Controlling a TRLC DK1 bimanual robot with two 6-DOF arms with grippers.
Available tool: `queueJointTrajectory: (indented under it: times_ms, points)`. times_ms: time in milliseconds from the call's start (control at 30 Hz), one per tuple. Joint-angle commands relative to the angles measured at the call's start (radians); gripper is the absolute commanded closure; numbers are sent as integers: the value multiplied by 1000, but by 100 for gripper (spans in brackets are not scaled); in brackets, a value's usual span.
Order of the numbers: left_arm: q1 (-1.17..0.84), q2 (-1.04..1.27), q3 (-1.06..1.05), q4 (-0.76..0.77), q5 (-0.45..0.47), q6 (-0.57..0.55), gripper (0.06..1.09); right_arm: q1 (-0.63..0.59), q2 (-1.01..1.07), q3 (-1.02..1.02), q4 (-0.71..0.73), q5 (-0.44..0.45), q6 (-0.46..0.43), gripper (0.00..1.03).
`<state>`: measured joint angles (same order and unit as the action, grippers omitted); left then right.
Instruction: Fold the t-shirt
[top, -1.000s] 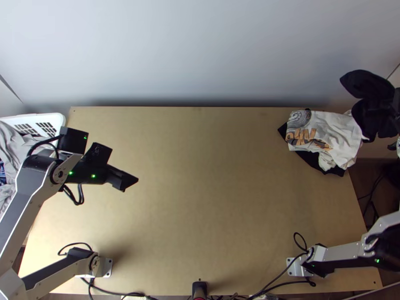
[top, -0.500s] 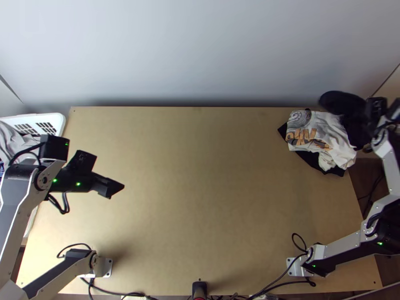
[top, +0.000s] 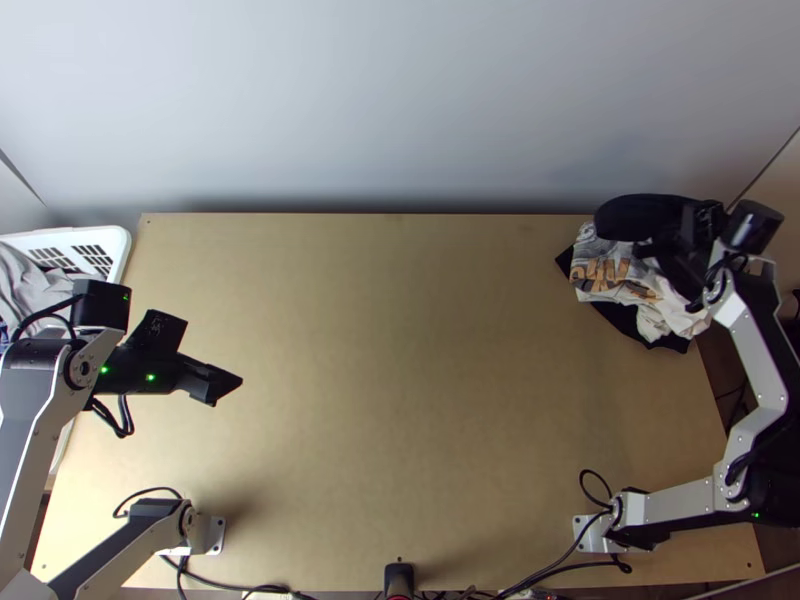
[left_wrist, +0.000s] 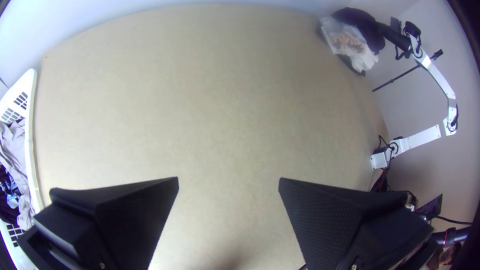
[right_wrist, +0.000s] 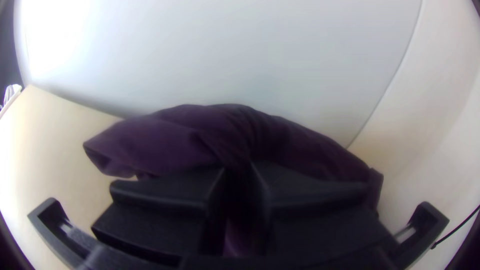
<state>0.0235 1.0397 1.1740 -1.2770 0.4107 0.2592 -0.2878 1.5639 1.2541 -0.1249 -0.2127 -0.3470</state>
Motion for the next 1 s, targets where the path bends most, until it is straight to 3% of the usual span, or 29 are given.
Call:
queueJointTrajectory:
  times_ms: [0,367,467,533,600,967]
  points:
    - [0,2,-13,15,2,3,11,29,-44,-105,-2,18,-4,100]
    - [-2,2,-39,27,2,14,11,-60,67,-245,44,38,-81,97]
    - [-2,-3,-47,27,2,20,11,-93,104,-248,42,38,-78,48]
    - [0,-7,-51,27,2,20,11,-109,110,-246,34,36,-76,21]
    - [0,-10,-59,27,2,20,11,-119,107,-240,4,36,-78,3]
    - [-2,-17,-76,34,5,18,11,-116,-85,-139,-205,-48,-70,3]
